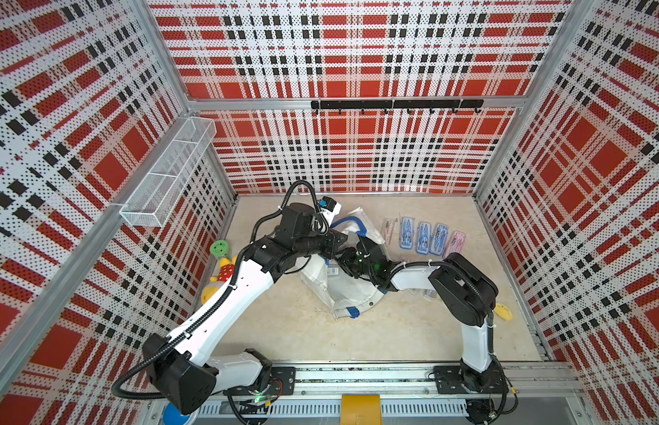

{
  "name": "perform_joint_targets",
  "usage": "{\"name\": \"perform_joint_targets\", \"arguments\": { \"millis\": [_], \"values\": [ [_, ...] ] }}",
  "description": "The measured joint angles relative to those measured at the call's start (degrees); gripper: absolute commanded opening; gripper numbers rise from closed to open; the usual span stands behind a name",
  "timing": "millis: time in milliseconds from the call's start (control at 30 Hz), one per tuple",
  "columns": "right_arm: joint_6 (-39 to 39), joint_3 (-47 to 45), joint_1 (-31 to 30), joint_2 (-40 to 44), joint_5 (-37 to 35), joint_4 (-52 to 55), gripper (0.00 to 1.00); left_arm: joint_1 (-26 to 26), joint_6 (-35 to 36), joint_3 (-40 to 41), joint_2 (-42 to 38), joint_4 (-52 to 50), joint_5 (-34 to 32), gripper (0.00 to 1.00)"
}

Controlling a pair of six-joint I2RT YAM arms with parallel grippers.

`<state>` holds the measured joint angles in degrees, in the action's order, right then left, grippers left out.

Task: Take out the compass set from the canvas bag
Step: Pick up the compass set from the canvas bag.

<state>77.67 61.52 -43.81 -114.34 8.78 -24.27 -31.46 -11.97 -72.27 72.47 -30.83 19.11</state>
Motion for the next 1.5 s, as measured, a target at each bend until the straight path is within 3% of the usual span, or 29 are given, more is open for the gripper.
{"name": "perform_joint_targets", "arguments": {
  "millis": [100,633,1000,1233,1500],
  "values": [
    [-0.07,0.04,0.0,-0.02,0.28,2.47,0.46,0.0,-0.57,0.0,0.0,0.02,0.17,0.0],
    [1.42,-0.13,0.07,-0.11,0.26,2.8,0.19,0.0,-2.4,-0.2,1.01,-0.04,-0.02,0.0],
    [1.27,4.09,-0.24,0.76,6.71,8.17,0.16,4.24,-7.1,-5.27,6.45,-0.98,-0.35,0.0],
    [-2.51,6.19,-1.57,7.32,14.49,15.82,0.16,5.99,-8.17,-7.61,8.37,-1.84,-2.62,0.0],
    [-12.85,5.86,-1.86,19.74,20.92,28.76,0.15,9.57,-8.52,-9.77,9.57,-3.5,-4.15,0.0]
  ]
}}
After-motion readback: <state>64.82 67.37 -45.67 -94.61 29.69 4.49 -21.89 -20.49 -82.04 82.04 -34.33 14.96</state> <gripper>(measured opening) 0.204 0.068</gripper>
